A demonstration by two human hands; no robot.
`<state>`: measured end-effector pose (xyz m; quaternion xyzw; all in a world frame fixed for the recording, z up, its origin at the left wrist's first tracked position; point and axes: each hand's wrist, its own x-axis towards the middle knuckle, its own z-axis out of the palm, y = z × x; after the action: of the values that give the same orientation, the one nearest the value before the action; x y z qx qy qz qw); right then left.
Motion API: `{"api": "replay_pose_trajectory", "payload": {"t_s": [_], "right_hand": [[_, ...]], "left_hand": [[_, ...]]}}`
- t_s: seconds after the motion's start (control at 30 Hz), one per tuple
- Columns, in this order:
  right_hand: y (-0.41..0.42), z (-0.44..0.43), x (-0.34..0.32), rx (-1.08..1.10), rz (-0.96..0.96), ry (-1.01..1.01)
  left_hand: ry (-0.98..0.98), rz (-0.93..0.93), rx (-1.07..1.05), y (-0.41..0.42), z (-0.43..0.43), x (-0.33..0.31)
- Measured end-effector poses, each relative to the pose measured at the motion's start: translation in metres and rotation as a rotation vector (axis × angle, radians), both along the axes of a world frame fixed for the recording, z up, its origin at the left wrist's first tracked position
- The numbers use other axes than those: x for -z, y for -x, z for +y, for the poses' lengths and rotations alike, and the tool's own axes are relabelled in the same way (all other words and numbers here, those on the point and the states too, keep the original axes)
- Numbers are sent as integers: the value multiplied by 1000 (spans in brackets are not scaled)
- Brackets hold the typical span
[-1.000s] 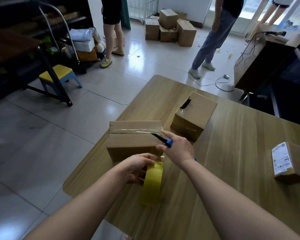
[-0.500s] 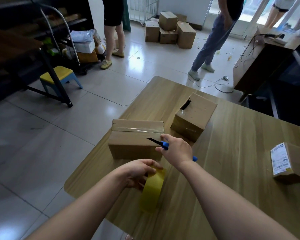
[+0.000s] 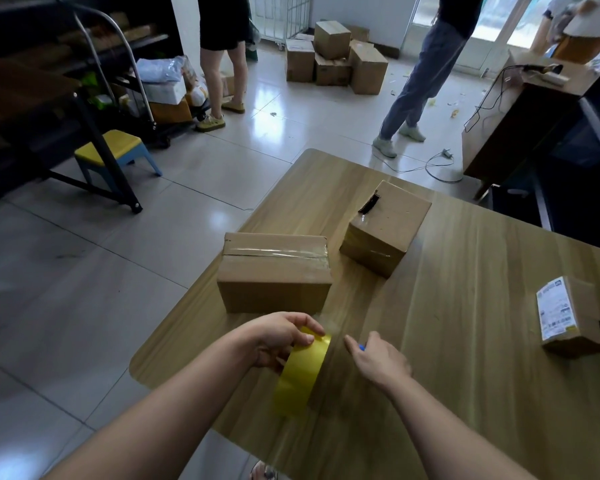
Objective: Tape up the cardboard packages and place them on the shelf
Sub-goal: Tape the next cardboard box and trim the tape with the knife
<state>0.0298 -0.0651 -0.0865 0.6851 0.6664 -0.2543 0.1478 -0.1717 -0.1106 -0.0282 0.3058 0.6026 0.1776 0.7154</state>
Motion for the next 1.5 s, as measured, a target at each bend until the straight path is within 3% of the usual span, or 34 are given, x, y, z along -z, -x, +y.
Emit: {"api": "replay_pose_trajectory", "payload": {"t_s": [0.17, 0.5, 0.57, 0.67, 0.73, 1.0, 1.2, 1.33, 1.43, 1.5], "right_hand": [[2, -15, 16, -175, -88, 123], [12, -14, 8, -365, -246, -29], [15, -12, 4, -255, -111, -78], [23, -3, -12, 229, 548, -79], [31, 4, -28, 417, 845, 49], [32, 7, -36, 307, 948, 175], [37, 12, -41, 290, 873, 108], [33, 12, -43, 274, 900, 172], [28, 9, -42, 246, 943, 225], [28, 6, -42, 220, 955, 253]], "left_hand": [[-18, 53, 44, -2, 0, 0], [-35, 66, 86, 0, 0, 0], [-33, 57, 82, 1, 1, 1], [-33, 51, 84, 1, 3, 0], [-31, 60, 85, 1, 4, 0], [-49, 83, 77, 0, 6, -4], [-82, 126, 109, -2, 4, -5], [-105, 117, 101, 2, 1, -6], [-207, 173, 44, 2, 0, -7], [-370, 306, -42, -2, 1, -6]]}}
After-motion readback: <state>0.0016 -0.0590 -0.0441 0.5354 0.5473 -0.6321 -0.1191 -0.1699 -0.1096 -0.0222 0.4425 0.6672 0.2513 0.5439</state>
